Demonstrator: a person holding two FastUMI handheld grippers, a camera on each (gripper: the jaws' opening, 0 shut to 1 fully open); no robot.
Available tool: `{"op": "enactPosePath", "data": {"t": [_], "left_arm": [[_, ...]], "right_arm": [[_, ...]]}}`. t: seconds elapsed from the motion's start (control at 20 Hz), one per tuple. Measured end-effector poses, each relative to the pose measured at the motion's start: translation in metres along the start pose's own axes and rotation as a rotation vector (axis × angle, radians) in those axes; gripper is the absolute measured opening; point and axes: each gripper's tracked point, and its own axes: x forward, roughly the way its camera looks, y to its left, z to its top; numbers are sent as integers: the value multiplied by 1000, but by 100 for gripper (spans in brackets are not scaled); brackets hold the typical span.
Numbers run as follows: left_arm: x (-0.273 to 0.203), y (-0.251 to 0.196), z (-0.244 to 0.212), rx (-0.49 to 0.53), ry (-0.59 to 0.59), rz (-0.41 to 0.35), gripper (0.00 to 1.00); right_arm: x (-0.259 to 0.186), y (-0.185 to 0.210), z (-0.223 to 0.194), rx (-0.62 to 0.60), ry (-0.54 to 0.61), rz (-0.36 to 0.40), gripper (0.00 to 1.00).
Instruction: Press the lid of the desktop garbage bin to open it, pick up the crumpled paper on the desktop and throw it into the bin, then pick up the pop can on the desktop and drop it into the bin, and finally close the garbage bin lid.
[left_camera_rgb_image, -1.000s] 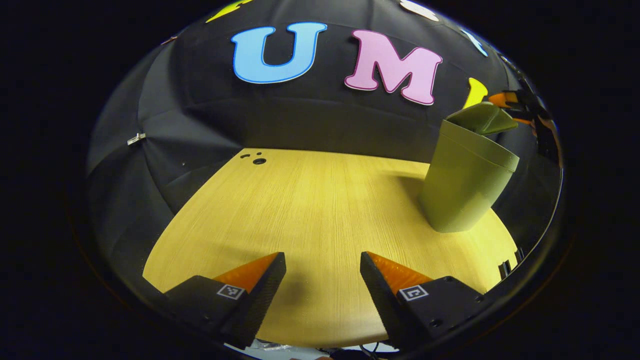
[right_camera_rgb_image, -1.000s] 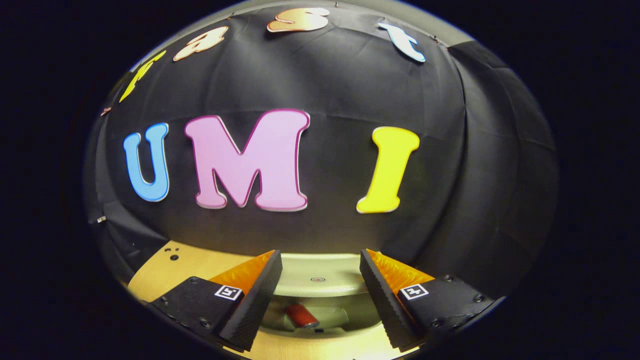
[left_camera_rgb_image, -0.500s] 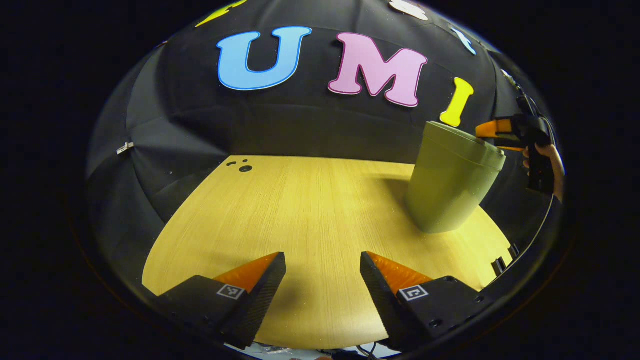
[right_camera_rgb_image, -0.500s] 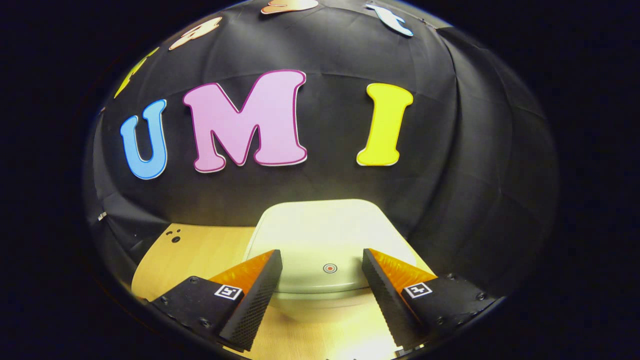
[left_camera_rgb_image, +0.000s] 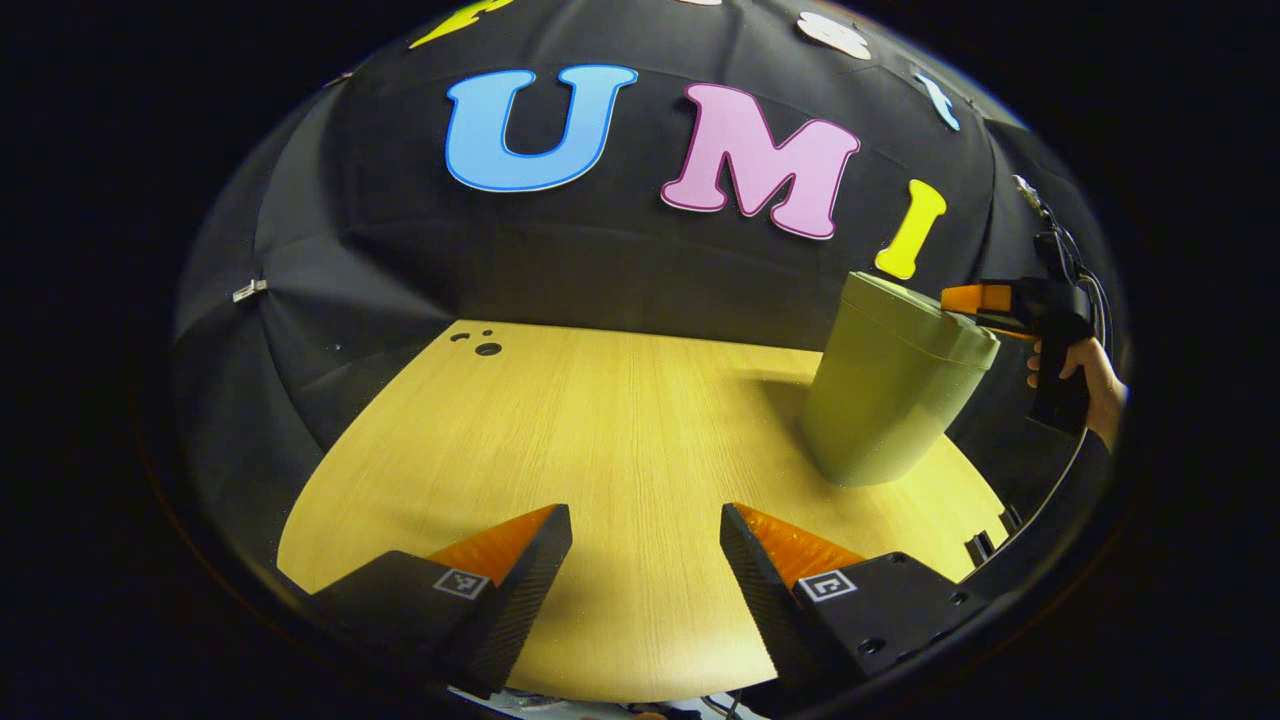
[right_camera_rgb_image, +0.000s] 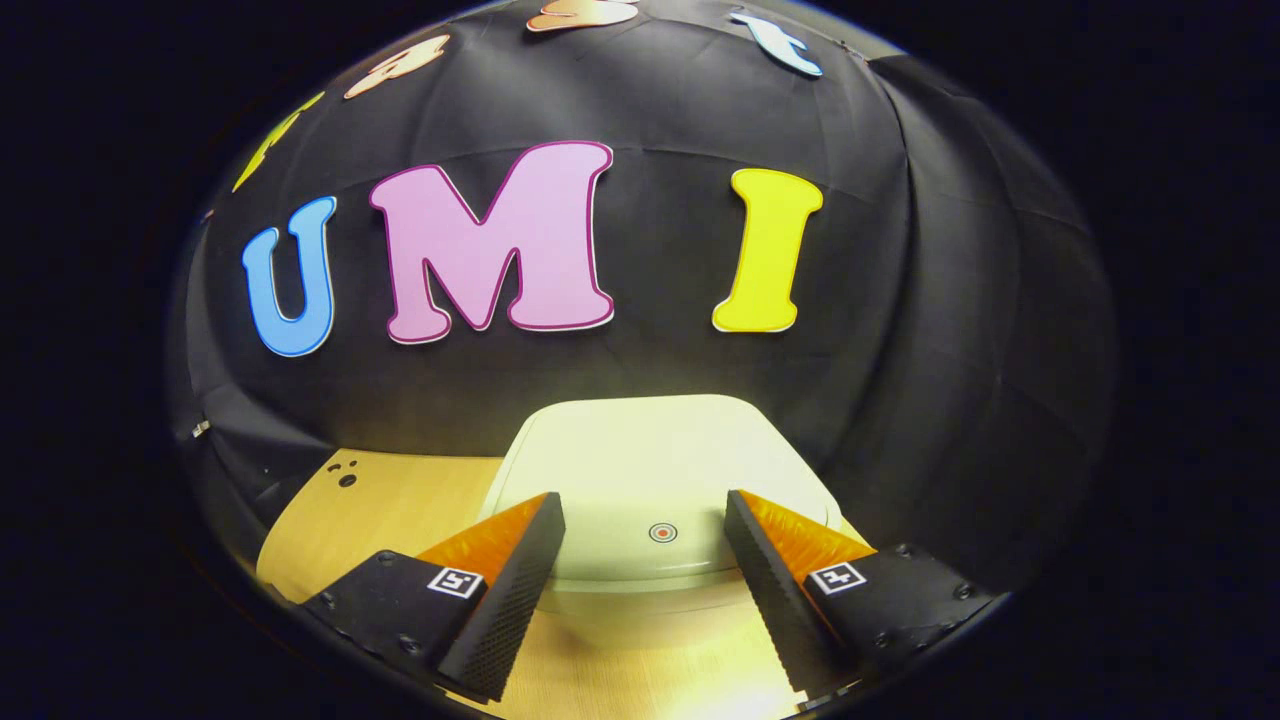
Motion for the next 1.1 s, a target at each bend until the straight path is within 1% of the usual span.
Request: {"op": "enactPosePath", "data": {"t": [0.1, 0.2, 0.3, 0.4, 0.55, 0.6, 0.65, 0.7, 0.75, 0.9, 1.05, 1.1], "left_arm": [[-7, 3, 6, 12, -20, -2, 96], [-17, 7, 13, 31, -42, 2, 96], [-30, 10, 24, 61, -79, 10, 96], [-43, 11, 37, 93, -123, 19, 96], [-64, 9, 55, 120, -195, 27, 96], [-71, 8, 60, 122, -222, 30, 96], [-78, 10, 66, 123, -255, 38, 99], [-85, 9, 69, 125, -280, 39, 96], [-93, 6, 69, 129, -298, 38, 96], [-107, 2, 61, 130, -313, 36, 96], [-118, 7, 51, 107, -337, 74, 96], [-119, 5, 46, 91, -336, 70, 96]], "right_arm": [[-2, 1, 1, 4, -6, 4, 100], [-7, 0, 2, 3, -7, -9, 100], [-18, 7, 4, 25, -18, 0, 100], [-35, 17, 11, 38, -64, 17, 100], [-65, 32, 19, 7, -126, 29, 100], [-78, 44, 19, 4, -141, 51, 100], [-91, 56, 17, 4, -150, 76, 100], [-97, 65, 11, 2, -158, 105, 100], [-109, 78, 6, -1, -162, 136, 100], [-149, 117, -18, -35, -148, 234, 100], [-177, 140, -45, -51, -131, 287, 100], [-185, 147, -58, -57, -115, 305, 100]]}}
